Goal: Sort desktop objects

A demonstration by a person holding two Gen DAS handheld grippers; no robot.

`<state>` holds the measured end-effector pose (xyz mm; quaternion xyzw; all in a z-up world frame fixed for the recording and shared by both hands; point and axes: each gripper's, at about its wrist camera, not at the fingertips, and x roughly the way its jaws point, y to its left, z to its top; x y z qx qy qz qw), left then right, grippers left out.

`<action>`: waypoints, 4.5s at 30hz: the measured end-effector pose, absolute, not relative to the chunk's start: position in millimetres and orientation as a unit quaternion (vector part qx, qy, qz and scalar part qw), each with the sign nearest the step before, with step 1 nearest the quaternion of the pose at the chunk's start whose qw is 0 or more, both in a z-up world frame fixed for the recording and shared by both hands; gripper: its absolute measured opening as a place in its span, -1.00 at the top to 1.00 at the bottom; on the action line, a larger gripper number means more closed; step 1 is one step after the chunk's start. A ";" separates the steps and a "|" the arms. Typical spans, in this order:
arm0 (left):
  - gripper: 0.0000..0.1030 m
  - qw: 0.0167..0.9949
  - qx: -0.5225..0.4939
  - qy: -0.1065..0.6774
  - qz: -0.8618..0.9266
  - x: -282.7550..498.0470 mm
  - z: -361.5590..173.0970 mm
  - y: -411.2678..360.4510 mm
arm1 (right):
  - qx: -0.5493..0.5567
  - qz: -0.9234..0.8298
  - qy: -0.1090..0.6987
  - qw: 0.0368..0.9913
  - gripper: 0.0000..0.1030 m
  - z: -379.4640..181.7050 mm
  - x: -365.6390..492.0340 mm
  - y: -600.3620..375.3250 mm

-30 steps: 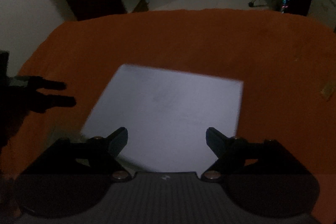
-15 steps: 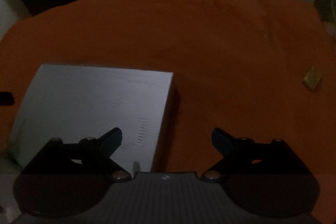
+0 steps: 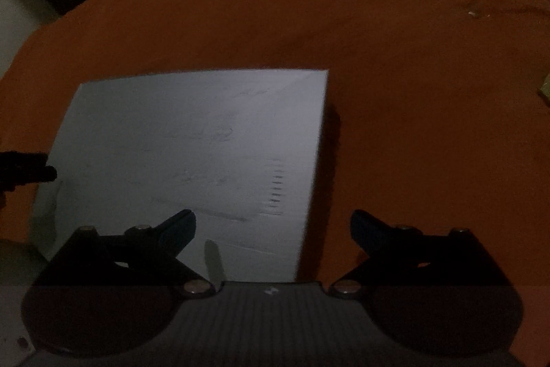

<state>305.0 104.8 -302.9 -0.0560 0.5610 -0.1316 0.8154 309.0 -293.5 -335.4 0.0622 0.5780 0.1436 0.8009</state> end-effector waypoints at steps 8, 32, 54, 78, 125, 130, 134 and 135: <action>-1.00 0.782 -0.031 0.600 -0.169 313.8 -307.6 94.7 | 0.030 0.147 0.609 0.779 -0.99 -341.4 310.0 -261.8; -0.98 0.841 -0.062 0.527 -0.101 300.8 -201.9 132.0 | 0.089 0.143 0.568 0.805 -0.99 -272.6 296.3 -272.1; -0.98 0.860 -0.107 0.489 -0.100 195.4 -107.3 114.1 | 0.076 0.140 0.507 0.847 -1.00 -150.6 174.7 -301.8; -0.98 0.882 -0.010 0.462 -0.096 86.3 -120.6 71.9 | 0.083 0.120 0.526 0.838 -1.00 -162.2 46.6 -284.4; -0.99 0.834 -0.065 0.534 -0.118 66.8 -166.4 71.4 | 0.105 0.098 0.523 0.840 -1.00 -209.7 5.5 -277.7; -0.99 0.848 -0.025 0.518 -0.111 60.1 -167.1 68.9 | 0.108 0.104 0.530 0.835 -1.00 -215.7 2.4 -275.4; -0.98 0.847 0.015 0.521 -0.103 62.1 -181.1 64.3 | 0.067 0.072 0.516 0.851 -0.98 -225.1 4.1 -270.9; -0.98 0.846 0.019 0.523 -0.102 62.9 -184.0 64.3 | 0.046 0.067 0.505 0.859 -0.98 -224.2 2.4 -268.0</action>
